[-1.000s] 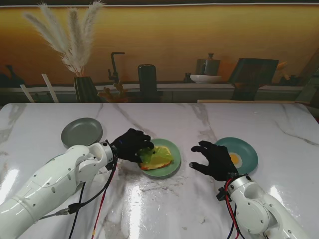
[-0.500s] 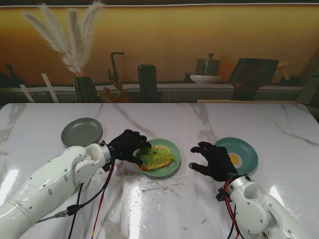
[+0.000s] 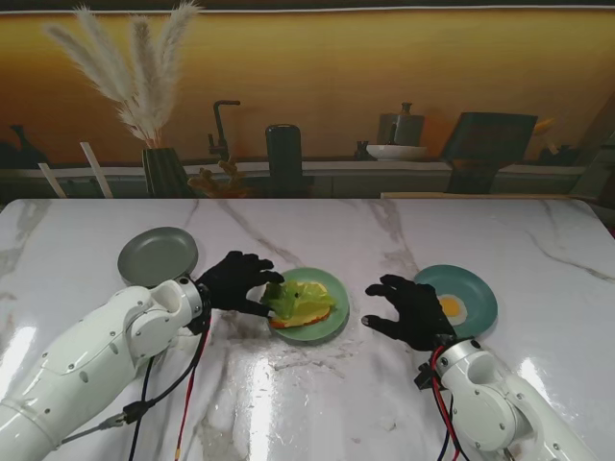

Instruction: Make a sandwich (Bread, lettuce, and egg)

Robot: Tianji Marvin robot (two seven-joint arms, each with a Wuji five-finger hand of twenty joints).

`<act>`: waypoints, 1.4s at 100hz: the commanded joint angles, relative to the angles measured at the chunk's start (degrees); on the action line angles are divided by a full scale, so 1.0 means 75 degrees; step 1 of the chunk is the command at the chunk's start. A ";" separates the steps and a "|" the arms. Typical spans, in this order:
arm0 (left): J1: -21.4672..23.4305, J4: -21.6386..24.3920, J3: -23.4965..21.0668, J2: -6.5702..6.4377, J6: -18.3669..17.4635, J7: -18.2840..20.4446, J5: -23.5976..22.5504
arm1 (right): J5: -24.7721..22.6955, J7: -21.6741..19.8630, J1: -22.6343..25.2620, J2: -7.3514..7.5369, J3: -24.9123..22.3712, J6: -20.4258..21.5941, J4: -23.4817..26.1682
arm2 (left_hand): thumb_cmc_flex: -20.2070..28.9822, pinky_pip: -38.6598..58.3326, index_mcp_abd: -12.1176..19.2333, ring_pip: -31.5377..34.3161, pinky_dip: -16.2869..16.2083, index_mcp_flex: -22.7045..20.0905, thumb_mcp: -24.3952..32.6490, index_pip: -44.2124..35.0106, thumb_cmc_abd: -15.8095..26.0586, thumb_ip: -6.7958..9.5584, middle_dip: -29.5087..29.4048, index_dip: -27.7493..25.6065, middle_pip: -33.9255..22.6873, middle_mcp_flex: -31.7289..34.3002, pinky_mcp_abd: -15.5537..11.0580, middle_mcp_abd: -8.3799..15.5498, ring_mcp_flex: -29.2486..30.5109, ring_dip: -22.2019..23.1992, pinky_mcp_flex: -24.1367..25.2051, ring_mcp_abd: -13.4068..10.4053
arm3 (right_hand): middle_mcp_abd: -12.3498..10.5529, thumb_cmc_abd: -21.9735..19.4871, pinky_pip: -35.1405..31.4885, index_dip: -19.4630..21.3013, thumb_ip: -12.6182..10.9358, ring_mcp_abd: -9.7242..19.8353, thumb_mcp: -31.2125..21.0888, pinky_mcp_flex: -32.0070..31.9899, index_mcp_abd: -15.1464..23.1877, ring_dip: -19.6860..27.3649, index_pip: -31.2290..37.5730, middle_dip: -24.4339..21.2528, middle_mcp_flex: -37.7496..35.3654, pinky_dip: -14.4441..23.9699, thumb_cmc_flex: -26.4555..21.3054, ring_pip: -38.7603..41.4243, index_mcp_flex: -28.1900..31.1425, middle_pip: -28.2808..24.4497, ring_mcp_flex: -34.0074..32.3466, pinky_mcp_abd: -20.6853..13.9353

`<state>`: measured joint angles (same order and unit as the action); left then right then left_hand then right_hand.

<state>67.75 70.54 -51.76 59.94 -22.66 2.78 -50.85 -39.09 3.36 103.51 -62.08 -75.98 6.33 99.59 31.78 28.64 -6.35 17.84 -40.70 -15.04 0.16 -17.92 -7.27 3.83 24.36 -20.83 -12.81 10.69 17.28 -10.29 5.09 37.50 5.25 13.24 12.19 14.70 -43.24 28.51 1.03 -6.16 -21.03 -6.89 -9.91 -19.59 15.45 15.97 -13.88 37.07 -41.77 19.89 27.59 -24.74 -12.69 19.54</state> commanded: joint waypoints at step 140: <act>0.0799 0.0652 -0.1007 0.0002 0.0336 0.0672 0.1009 | 0.0005 -0.0085 0.0006 -0.0124 0.0067 -0.0233 0.0091 | -0.0874 -0.2833 -0.0364 -0.1417 0.0939 0.0213 -0.0171 0.1233 0.0761 -0.0630 -0.0720 0.0801 0.0959 -0.0334 0.0195 0.0122 -0.0109 -0.1163 0.0058 -0.0368 | -0.0072 -0.0072 0.0282 -0.0314 -0.0061 0.0113 0.0147 -0.0142 0.0613 0.0122 -0.0130 -0.0134 0.0113 0.0145 -0.0060 -0.0101 -0.0534 0.0062 0.0357 -0.0085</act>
<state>72.28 73.42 -57.99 59.82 -21.48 7.88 -43.00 -38.94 2.57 103.46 -62.05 -75.60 4.24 100.09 22.91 7.15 -9.23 7.64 -33.65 -12.49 -0.54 -7.99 -0.68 2.65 19.56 -14.67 -4.92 8.33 17.75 -8.93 4.46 29.11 5.71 11.29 12.19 14.81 -41.95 26.87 1.03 -6.15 -21.10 -6.97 -4.37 -19.56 15.16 15.35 -13.88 37.07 -42.36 19.84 25.15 -24.74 -12.03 19.54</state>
